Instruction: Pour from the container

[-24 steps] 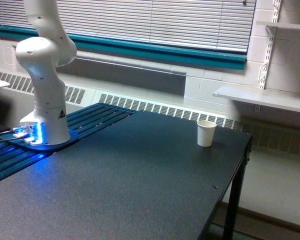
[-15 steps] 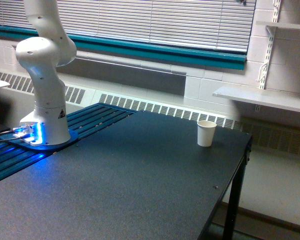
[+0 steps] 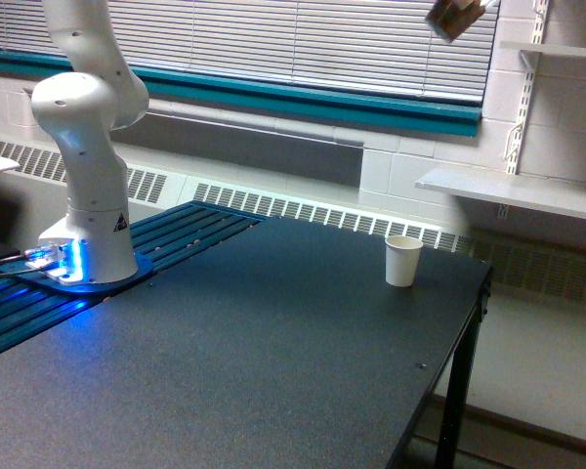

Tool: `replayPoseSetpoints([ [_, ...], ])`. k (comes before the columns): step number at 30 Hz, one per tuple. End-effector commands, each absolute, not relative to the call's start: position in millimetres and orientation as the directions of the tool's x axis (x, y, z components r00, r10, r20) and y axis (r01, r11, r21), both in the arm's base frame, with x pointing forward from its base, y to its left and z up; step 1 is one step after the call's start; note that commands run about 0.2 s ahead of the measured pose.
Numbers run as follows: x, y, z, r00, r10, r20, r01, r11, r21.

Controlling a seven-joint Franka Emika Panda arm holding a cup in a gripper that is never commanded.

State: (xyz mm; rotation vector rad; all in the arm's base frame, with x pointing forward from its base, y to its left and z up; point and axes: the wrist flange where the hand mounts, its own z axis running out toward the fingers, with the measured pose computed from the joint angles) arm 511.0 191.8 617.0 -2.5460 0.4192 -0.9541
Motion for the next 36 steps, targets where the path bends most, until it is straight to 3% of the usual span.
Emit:
replayPoseSetpoints([
  [1, 483.5, 207.3, 612.1, 0.747, -0.294, 0.597, -0.025, -0.909, -0.416],
  [15, 455.3, 214.6, 548.8, 0.813, -0.140, 0.566, 0.057, -0.947, -0.317],
  [36, 465.3, 219.2, 471.2, 0.885, -0.074, 0.460, 0.044, -0.970, -0.241],
])
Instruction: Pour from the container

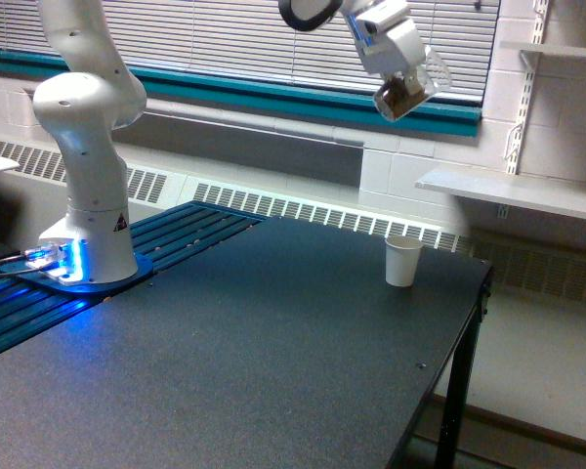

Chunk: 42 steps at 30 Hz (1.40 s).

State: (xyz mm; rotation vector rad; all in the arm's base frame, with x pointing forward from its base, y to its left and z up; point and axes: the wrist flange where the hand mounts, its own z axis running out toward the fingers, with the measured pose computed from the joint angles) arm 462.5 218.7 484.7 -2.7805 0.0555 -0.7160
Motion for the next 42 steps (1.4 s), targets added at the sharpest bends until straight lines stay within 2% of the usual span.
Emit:
replayPoseSetpoints([
  [1, 465.9, 219.3, 467.9, 0.887, -0.072, 0.456, 0.043, -0.971, -0.237],
  [18, 461.7, 223.2, 413.6, 0.918, -0.038, 0.395, 0.040, -0.982, -0.187],
  [42, 466.9, 220.0, 365.7, 0.944, -0.084, 0.318, -0.043, -0.990, -0.134],
])
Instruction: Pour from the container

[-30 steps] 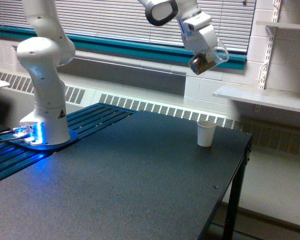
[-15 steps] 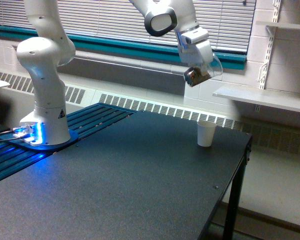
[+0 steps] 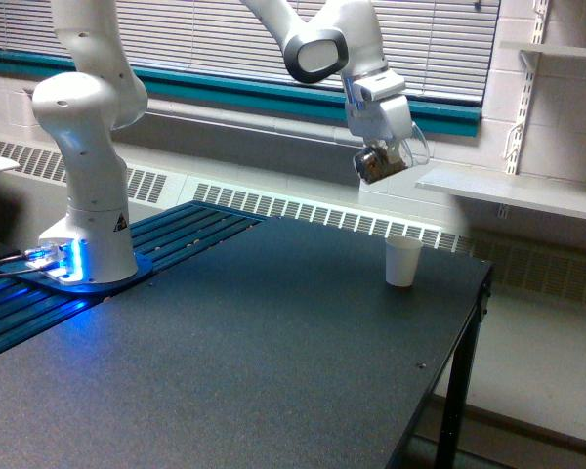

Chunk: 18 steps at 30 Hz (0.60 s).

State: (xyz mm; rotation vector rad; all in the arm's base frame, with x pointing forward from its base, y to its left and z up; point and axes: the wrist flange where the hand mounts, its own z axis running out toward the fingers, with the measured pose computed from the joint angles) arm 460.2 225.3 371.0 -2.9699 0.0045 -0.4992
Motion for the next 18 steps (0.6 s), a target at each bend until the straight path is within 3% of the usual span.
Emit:
replayPoseSetpoints([
  [1, 467.2, 219.2, 363.6, 0.946, -0.085, 0.314, -0.045, -0.990, -0.131],
  [18, 464.8, 218.2, 346.3, 0.957, -0.067, 0.282, -0.043, -0.995, -0.090],
])
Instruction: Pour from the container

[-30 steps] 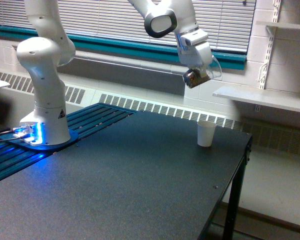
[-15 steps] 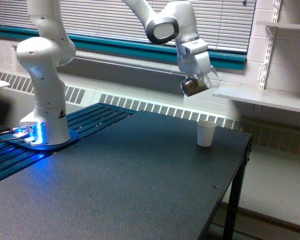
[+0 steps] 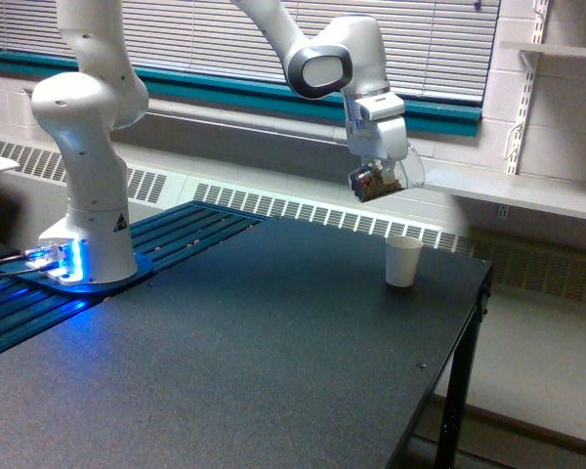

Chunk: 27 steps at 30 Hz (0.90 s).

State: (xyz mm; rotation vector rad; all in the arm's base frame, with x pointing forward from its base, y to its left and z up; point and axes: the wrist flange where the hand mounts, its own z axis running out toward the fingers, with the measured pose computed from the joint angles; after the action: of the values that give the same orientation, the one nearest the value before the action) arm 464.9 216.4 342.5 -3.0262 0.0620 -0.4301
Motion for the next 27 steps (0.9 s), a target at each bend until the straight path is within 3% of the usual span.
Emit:
replayPoseSetpoints([
  [1, 463.9, 218.4, 345.9, 0.958, -0.067, 0.280, -0.044, -0.995, -0.089],
  [27, 449.3, 234.4, 330.0, 0.972, -0.089, 0.219, -0.084, -0.996, -0.031],
])
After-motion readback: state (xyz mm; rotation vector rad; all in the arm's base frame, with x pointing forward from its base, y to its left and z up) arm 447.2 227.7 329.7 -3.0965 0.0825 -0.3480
